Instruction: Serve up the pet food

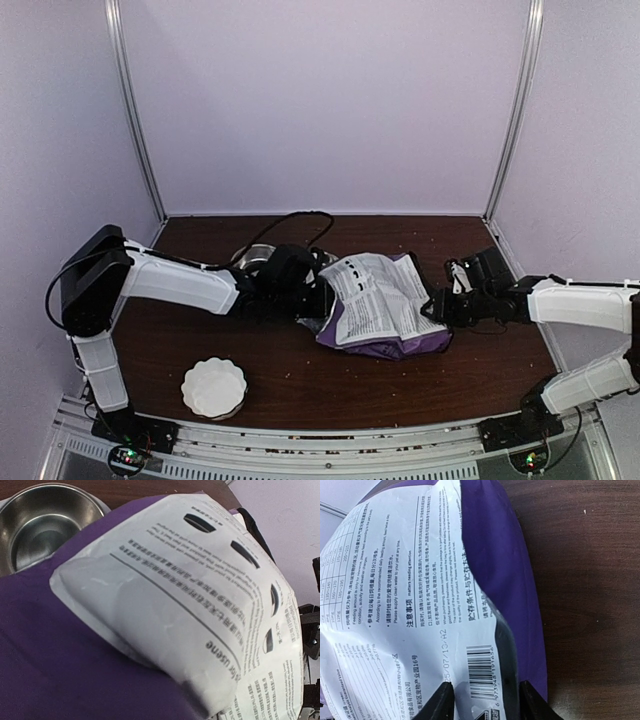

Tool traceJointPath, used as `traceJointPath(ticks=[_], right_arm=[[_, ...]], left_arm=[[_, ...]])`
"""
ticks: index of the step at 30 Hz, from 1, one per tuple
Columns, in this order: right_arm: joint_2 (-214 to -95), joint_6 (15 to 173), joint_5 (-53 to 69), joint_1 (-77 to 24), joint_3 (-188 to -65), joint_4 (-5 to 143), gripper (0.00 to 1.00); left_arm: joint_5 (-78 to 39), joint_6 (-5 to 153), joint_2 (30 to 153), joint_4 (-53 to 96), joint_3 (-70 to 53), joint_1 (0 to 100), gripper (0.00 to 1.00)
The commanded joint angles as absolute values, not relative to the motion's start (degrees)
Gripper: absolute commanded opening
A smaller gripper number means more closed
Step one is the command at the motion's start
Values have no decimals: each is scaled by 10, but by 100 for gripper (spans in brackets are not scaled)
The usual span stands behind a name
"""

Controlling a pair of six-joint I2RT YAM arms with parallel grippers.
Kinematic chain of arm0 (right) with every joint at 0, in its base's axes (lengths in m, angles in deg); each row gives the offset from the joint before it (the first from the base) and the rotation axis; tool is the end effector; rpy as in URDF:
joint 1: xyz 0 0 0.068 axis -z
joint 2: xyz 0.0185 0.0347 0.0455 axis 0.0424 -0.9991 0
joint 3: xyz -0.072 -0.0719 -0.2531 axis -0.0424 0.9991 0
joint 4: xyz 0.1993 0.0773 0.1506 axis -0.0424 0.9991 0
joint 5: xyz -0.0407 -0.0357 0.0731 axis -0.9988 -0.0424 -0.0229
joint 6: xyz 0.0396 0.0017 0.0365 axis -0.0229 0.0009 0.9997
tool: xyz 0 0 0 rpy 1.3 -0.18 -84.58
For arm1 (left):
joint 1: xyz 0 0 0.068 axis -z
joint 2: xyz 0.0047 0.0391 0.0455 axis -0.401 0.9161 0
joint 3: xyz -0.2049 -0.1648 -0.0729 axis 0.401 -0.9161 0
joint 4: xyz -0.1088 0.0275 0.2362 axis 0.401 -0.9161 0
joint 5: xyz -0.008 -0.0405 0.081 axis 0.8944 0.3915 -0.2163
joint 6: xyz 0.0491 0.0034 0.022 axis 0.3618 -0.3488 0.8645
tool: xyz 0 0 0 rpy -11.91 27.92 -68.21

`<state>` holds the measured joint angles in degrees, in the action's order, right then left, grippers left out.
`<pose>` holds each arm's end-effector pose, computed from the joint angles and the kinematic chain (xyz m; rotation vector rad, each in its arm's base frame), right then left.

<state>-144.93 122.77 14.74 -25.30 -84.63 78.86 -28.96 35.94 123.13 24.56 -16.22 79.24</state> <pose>0.2081 0.1196 0.1822 0.0506 2.5353 0.7942 0.2300 -0.3345 0.1781 0.1075 2.4038 -0.9326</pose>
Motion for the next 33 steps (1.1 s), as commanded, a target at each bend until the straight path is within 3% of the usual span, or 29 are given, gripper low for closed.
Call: traceJointPath(ticks=[1, 16, 27, 30, 33], right_arm=[[-1454, 1250, 221, -277, -834, 761, 42], [-1464, 1267, 239, -297, -839, 725, 39], [-1437, 1255, 205, -297, -848, 762, 39], [-1416, 1247, 185, -294, -857, 790, 44], [-1392, 1235, 159, -290, -871, 829, 55]], left_arm=[[-236, 385, 1276, 247, -137, 797, 0], [-83, 401, 1356, 384, -53, 801, 0], [-40, 390, 1293, 545, -112, 799, 0], [-40, 374, 1268, 556, -130, 796, 0], [-33, 354, 1245, 573, -150, 793, 0]])
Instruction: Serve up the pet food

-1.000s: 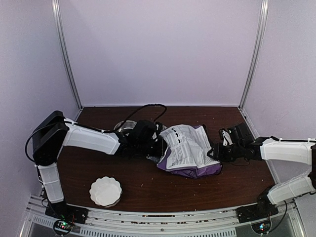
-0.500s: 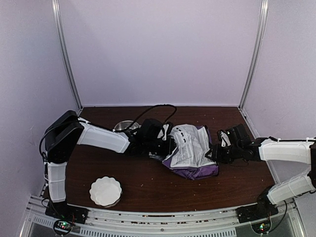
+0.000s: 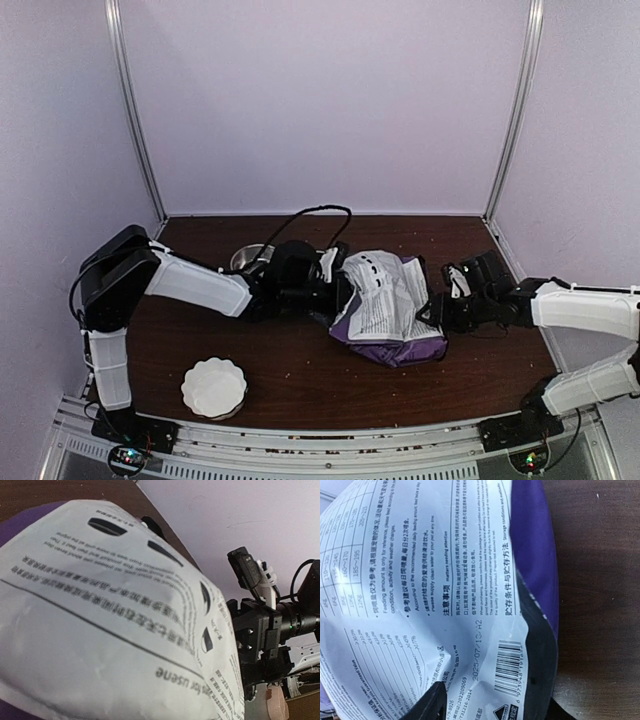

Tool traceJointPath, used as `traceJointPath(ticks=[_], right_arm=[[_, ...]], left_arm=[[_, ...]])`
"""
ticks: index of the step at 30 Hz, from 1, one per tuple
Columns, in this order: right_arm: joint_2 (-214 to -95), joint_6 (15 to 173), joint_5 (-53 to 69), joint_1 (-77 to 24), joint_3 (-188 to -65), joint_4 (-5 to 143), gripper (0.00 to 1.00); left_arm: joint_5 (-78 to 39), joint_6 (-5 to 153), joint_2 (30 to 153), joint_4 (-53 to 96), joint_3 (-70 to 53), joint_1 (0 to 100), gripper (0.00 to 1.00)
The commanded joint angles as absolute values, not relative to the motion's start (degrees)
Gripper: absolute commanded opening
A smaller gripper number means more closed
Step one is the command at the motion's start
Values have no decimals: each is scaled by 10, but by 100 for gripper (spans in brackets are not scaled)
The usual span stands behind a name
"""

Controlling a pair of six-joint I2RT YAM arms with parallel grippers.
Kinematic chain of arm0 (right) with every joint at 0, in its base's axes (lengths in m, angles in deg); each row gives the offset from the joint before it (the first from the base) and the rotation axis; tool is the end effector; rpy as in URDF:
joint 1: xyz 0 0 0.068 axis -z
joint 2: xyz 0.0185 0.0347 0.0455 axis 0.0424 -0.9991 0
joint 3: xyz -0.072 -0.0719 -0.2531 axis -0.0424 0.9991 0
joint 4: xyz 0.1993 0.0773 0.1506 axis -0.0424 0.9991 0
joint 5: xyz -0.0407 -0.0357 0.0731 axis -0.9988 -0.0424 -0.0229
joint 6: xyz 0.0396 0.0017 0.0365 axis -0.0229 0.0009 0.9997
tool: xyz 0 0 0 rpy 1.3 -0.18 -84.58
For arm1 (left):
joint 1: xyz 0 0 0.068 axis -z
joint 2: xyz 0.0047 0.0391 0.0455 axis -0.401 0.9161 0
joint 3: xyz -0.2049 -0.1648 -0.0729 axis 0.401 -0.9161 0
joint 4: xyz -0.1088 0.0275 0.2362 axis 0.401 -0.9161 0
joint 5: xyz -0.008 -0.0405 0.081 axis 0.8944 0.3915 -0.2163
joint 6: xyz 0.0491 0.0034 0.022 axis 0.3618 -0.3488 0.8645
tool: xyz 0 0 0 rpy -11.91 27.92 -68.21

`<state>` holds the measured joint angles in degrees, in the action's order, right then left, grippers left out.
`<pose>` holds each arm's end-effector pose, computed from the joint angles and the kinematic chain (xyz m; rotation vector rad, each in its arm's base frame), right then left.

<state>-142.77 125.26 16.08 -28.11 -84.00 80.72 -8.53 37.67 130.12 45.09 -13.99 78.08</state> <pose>0.1952 0.1266 0.1848 0.0334 2.5650 0.8534 0.2453 -0.3632 0.1757 0.3789 2.2135 -1.4206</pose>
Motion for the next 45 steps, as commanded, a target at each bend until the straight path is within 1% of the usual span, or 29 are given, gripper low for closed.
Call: traceJointPath(ticks=[1, 3, 6, 9, 15, 19, 24, 27, 32, 35, 38, 43, 45], right_arm=[[-1382, 1230, 147, -288, -877, 845, 59], [-1362, 1214, 123, -288, -892, 876, 67], [-1335, 1186, 73, -288, -935, 941, 73], [-1309, 1160, 28, -294, -980, 993, 75], [-1280, 1128, -21, -325, -1059, 1038, 79], [-1295, 1131, -37, -325, -1057, 1045, 78], [-1301, 1151, 40, -344, -1041, 994, 74], [-1312, 1163, 47, -398, -1067, 974, 75], [-1355, 1163, 18, -507, -1120, 946, 76], [-1390, 1150, 0, -547, -1150, 941, 76], [-1431, 1140, -49, -568, -1181, 965, 75], [-1493, 1138, -123, -582, -1215, 1007, 65], [-1509, 1138, -138, -586, -1227, 1019, 58]], left_arm=[[-32, 350, 1237, 574, -156, 793, 0], [-35, 350, 1221, 558, -161, 792, 0], [-39, 358, 1199, 529, -167, 791, 0], [-40, 361, 1180, 530, -178, 791, 0], [-47, 376, 1153, 520, -182, 791, 0], [-55, 390, 1152, 497, -177, 791, 0], [-52, 390, 1150, 494, -182, 791, 0], [-47, 390, 1149, 499, -183, 791, 0], [-40, 390, 1147, 504, -181, 791, 0], [-39, 391, 1145, 503, -182, 791, 0], [-39, 393, 1140, 503, -183, 791, 0], [-44, 398, 1130, 502, -191, 791, 0], [-46, 400, 1124, 502, -195, 791, 0]])
